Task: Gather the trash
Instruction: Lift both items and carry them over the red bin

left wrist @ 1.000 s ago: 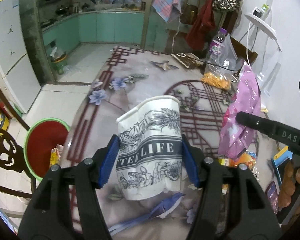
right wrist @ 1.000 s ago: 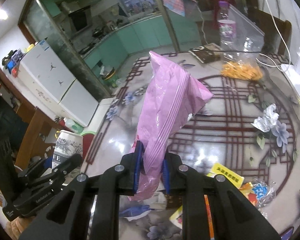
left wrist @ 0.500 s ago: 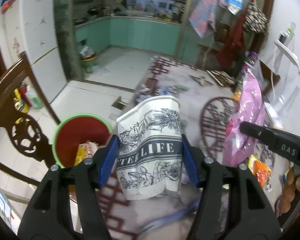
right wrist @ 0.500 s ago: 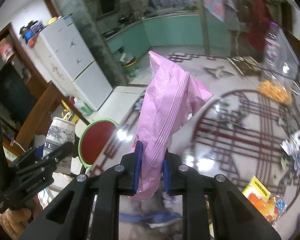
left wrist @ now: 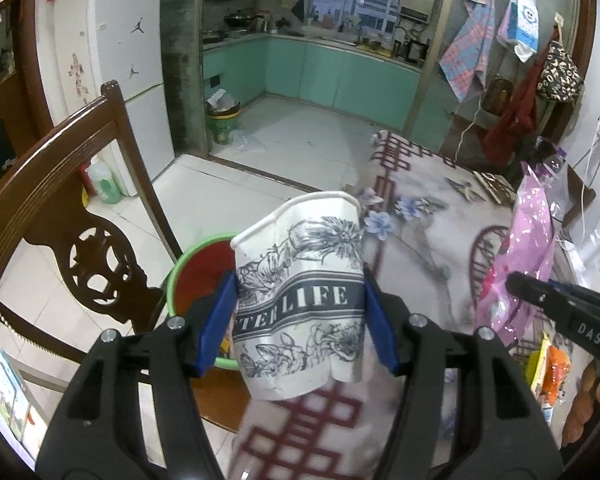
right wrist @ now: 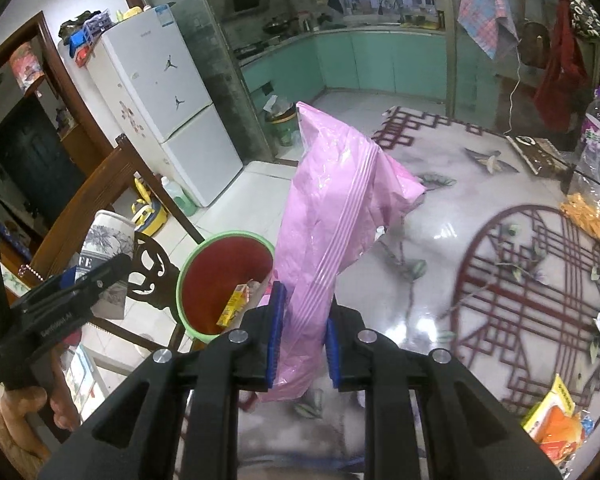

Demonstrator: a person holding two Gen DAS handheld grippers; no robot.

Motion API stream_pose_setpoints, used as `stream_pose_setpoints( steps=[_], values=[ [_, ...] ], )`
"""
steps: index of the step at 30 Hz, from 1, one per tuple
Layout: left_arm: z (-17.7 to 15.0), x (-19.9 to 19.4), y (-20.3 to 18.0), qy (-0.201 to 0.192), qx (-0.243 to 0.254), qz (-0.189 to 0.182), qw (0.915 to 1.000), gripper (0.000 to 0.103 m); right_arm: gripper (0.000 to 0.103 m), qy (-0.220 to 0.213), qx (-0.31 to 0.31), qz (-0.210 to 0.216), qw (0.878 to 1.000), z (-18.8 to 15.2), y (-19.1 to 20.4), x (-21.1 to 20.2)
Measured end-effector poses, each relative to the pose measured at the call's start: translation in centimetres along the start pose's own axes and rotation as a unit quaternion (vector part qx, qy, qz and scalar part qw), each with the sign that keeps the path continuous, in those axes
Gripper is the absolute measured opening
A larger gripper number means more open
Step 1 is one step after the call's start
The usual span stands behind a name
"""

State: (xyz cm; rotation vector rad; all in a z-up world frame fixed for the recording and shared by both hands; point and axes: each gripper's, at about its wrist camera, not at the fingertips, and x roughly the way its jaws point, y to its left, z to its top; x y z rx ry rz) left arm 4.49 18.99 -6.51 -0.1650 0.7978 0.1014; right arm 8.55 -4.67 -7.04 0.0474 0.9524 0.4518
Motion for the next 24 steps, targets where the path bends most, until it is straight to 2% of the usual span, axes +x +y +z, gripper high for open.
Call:
stream_pose_setpoints(
  steps=[14, 24],
  values=[
    [2.8, 3.6, 5.1, 0.012, 0.000, -0.011, 0.9999, 0.059, 0.019, 0.011, 0.005, -0.017, 1.000, 1.4, 4.2, 3.6],
    [4.1, 6.5, 7.6, 0.031, 0.008, -0.019, 0.9993, 0.059, 0.019, 0.039, 0.003, -0.008, 0.999, 2.1, 7.2, 7.6]
  ],
)
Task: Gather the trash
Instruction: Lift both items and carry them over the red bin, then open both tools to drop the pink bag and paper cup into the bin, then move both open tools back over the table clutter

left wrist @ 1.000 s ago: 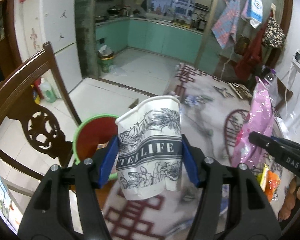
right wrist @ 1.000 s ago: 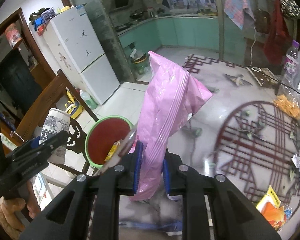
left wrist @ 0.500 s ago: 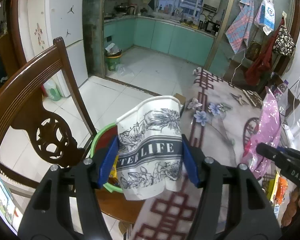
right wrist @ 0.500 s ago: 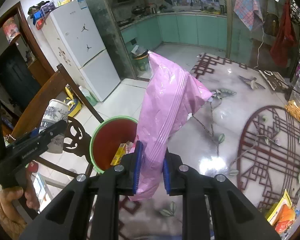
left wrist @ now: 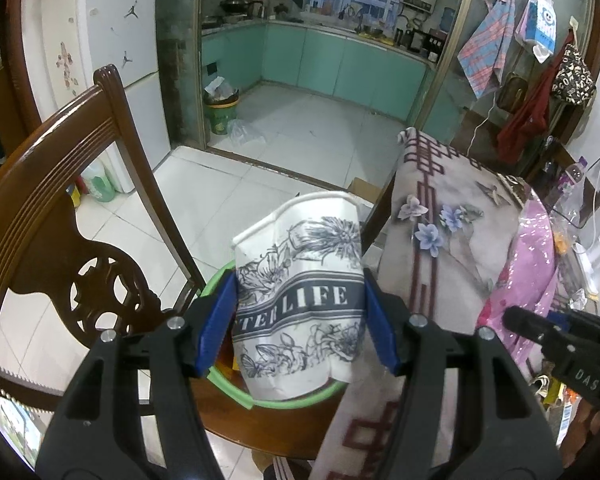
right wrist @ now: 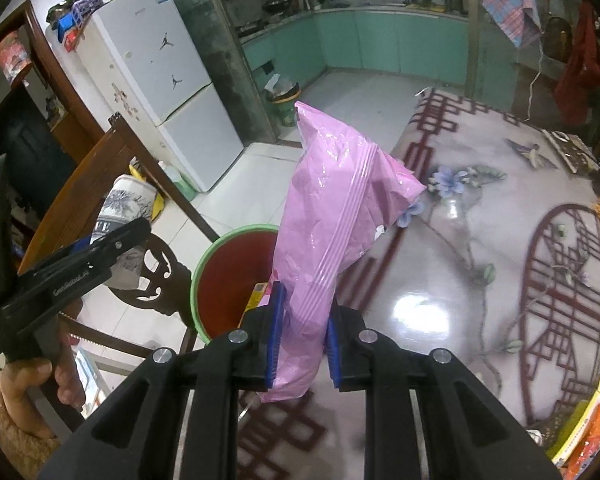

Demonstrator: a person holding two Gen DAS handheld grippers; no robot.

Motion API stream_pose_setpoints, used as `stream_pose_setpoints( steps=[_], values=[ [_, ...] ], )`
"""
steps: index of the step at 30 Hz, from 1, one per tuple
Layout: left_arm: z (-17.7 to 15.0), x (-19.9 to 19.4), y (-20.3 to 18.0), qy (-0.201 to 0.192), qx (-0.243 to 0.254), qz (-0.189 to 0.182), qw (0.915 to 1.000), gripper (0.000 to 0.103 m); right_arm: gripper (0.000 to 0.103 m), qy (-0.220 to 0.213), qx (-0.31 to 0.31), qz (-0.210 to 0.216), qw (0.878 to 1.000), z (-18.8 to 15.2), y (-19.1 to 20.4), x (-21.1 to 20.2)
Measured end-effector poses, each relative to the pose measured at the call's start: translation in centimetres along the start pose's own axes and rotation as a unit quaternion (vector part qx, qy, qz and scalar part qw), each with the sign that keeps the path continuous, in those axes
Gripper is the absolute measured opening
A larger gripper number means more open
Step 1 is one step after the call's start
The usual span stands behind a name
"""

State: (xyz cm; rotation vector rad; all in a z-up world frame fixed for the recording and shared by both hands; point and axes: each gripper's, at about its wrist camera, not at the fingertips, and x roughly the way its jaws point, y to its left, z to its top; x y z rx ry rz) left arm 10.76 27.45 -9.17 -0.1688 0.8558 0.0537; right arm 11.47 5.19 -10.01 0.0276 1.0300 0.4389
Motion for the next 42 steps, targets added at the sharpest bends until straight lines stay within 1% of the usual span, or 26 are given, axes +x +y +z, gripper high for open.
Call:
stream_pose_setpoints(
  steps=[18, 26, 28, 29, 30, 31, 32, 33, 38, 42],
  values=[
    [1.7, 4.4, 3.3, 0.025, 0.001, 0.002, 0.9997, 0.059, 0.019, 0.046, -0.015, -0.002, 0.999, 1.3, 3.4, 5.8],
    [1.9, 5.0, 3.9, 0.028, -0.007, -0.001, 0.9996, 0.059, 0.019, 0.050, -0.034, 0.002, 0.998, 1.6, 4.5, 6.8],
    [2.0, 5.1, 4.0, 0.026, -0.009, -0.002, 0.9996, 0.059, 0.022, 0.048, -0.040, 0.006, 0.998, 1.7, 4.9, 6.9],
    [1.9, 5.0, 4.0, 0.024, -0.011, -0.002, 0.9997, 0.062, 0.023, 0.046, -0.042, 0.006, 0.998, 1.8, 5.1, 6.9],
    [1.9, 4.9, 4.0, 0.021, -0.014, -0.003, 0.9997, 0.072, 0.031, 0.043, -0.044, 0.007, 0.998, 1.8, 5.2, 6.9],
    [1.9, 4.8, 4.1, 0.016, -0.019, -0.004, 0.9997, 0.078, 0.040, 0.038, -0.046, 0.008, 0.998, 1.9, 5.3, 6.8],
    [2.0, 4.6, 4.2, 0.011, -0.022, -0.004, 0.9997, 0.084, 0.044, 0.033, -0.047, 0.006, 0.998, 2.0, 5.4, 6.7],
    [2.0, 4.3, 4.3, 0.004, -0.027, -0.006, 0.9996, 0.084, 0.048, 0.029, -0.049, 0.004, 0.998, 2.1, 5.5, 6.5],
    [2.3, 3.2, 4.4, -0.004, -0.036, -0.006, 0.9993, 0.086, 0.050, 0.020, -0.048, 0.008, 0.999, 2.2, 5.4, 5.6],
    [2.2, 1.7, 3.7, -0.015, -0.039, -0.012, 0.9991, 0.086, 0.055, 0.006, -0.050, 0.003, 0.999, 2.1, 5.2, 4.0]
  ],
)
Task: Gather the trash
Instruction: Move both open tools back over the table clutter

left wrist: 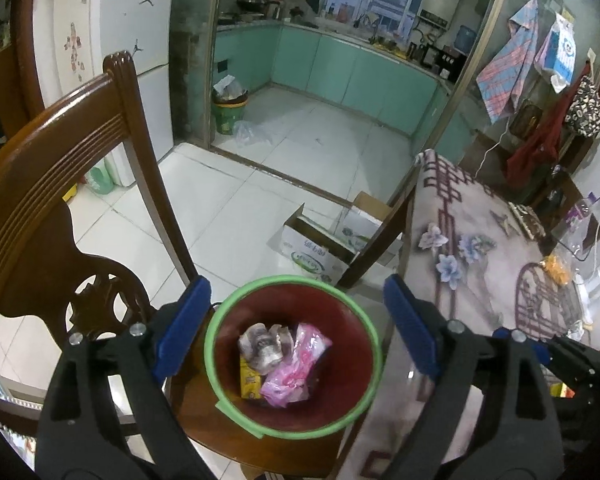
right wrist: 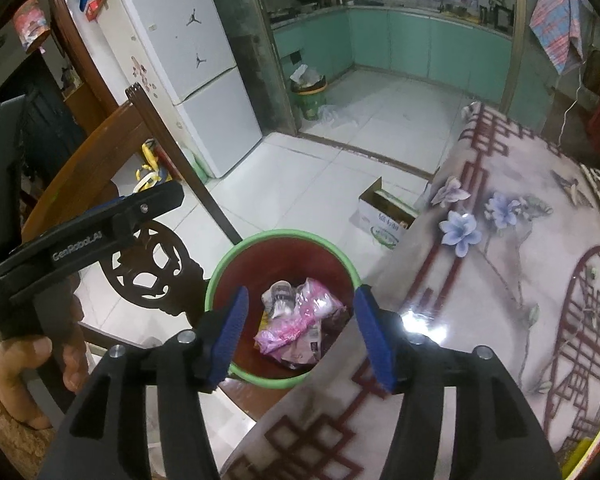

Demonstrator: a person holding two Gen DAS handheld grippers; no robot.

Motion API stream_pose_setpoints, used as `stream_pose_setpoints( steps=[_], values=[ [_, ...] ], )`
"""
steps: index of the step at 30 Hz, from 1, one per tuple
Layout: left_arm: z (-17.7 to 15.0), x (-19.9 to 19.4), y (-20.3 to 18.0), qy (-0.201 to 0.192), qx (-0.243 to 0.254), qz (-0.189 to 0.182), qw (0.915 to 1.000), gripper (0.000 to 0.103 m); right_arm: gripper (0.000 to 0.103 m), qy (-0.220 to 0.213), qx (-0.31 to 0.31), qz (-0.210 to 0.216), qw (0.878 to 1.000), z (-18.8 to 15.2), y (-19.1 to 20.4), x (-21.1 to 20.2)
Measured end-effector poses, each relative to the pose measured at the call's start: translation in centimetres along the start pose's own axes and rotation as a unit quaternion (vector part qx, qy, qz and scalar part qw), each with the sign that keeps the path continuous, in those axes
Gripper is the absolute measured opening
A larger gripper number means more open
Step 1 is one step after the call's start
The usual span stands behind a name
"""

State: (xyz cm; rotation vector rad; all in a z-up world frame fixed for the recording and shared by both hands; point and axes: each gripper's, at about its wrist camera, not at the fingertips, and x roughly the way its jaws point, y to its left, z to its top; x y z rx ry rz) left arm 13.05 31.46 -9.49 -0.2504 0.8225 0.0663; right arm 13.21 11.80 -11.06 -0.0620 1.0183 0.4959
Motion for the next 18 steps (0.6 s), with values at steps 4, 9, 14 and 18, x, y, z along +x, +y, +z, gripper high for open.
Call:
stream_pose_setpoints(
  steps=[4, 9, 14, 18],
  values=[
    [-0.4, -2.2, -2.0, -0.015, 0.015, -0.007, 0.9998, 0.086, 0.058, -0.022, 0.004, -0.003, 1.000, -0.4, -0.7, -2.5],
    [-1.6, -4.8, -4.9, -0.031, 0.027, -0.023, 0.9989, 0.087, 0.063, -0.054, 0.015, -0.018, 0.998, -1.8, -2.6, -6.2],
    [-3.6, -6.2, -8.8, -0.031, 0.047, -0.036, 0.9978, 0.087, 0.069, -0.072, 0.037, -0.035, 0.996, -3.9, -5.7, -9.3],
    [-4.9, -6.8, -12.0, -0.029, 0.052, -0.051, 0.9969, 0.087, 0.070, -0.072, 0.054, -0.053, 0.995, -6.2, -9.0, -11.6]
  ],
)
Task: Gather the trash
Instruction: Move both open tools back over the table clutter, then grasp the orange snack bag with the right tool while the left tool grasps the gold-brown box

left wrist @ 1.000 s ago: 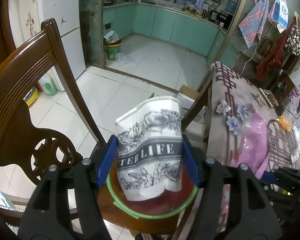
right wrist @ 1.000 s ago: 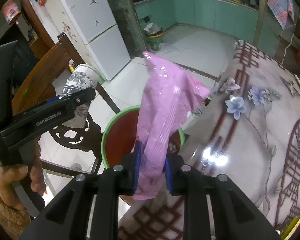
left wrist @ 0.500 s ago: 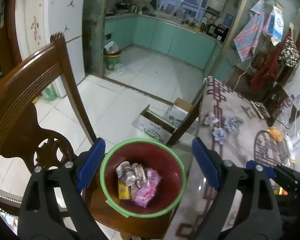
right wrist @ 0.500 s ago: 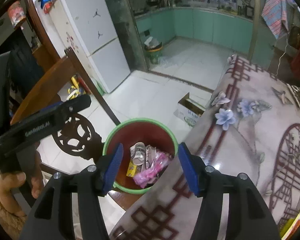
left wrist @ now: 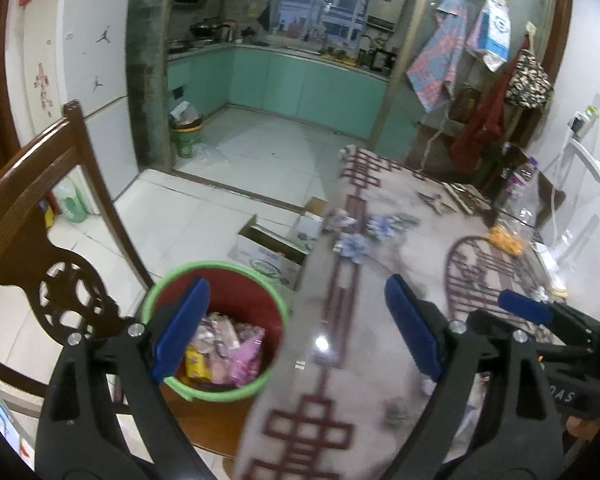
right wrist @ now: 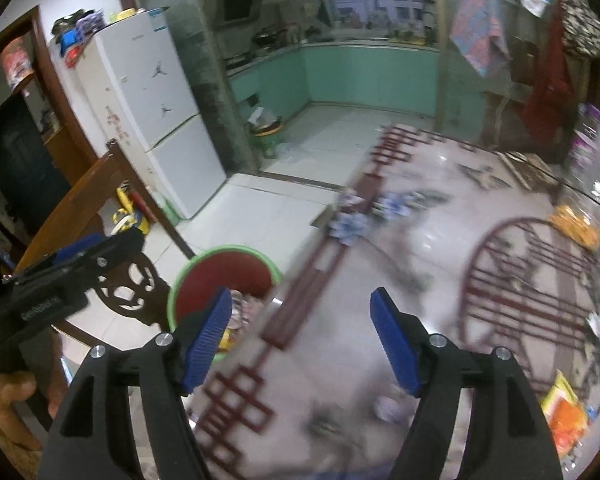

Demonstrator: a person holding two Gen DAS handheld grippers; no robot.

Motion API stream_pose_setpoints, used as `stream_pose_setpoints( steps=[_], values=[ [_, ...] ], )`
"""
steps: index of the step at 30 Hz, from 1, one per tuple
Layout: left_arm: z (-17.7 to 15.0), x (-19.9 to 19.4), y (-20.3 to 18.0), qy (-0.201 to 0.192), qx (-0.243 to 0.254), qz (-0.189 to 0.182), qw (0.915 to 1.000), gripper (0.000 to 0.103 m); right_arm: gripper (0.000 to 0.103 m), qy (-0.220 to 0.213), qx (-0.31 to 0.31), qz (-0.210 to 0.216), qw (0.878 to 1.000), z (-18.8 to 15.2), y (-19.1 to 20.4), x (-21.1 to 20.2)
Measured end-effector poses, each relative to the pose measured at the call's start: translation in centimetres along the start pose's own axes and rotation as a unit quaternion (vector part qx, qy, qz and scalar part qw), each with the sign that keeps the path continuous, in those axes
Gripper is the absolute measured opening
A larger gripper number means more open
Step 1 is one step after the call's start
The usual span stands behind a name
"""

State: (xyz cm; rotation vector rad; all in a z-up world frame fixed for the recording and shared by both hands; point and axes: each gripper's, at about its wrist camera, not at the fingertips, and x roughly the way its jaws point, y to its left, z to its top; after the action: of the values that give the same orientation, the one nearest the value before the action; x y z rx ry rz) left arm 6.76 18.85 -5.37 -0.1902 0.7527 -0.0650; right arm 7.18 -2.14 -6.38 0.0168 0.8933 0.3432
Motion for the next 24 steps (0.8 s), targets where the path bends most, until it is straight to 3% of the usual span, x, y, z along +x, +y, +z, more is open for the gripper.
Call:
stream_pose_setpoints(
  steps=[5, 8, 12, 15, 17, 20, 24],
  values=[
    [-1.5, -0.1, -5.9, 0.002, 0.020, -0.030, 0.9993, 0.087, 0.072, 0.018, 0.019, -0.040, 0.999, -3.2, -7.4, -3.1],
    [-2.5, -0.1, -9.7, 0.007, 0.040, -0.049, 0.9980, 0.088, 0.078, 0.041, 0.017, -0.059, 0.997, -5.5, -11.9, -4.7],
    [-4.4, 0.3, -14.4, 0.020, 0.068, -0.077, 0.9945, 0.092, 0.083, 0.089, -0.004, -0.095, 0.991, -8.8, -18.4, -6.4],
    [-5.9, 0.8, -17.1, 0.034, 0.087, -0.087, 0.9919, 0.092, 0.084, 0.150, -0.028, -0.111, 0.982, -11.3, -23.0, -6.5],
    [-6.7, 1.3, -18.5, 0.043, 0.092, -0.093, 0.9905, 0.092, 0.084, 0.180, -0.045, -0.114, 0.976, -12.3, -24.5, -6.1],
    [-7.7, 2.3, -20.5, 0.062, 0.108, -0.104, 0.9867, 0.092, 0.084, 0.210, -0.057, -0.086, 0.972, -13.7, -25.6, -4.9],
    [-9.2, 3.7, -22.8, 0.092, 0.137, -0.112, 0.9798, 0.092, 0.085, 0.219, -0.061, -0.071, 0.971, -14.4, -26.2, -3.6]
  ],
)
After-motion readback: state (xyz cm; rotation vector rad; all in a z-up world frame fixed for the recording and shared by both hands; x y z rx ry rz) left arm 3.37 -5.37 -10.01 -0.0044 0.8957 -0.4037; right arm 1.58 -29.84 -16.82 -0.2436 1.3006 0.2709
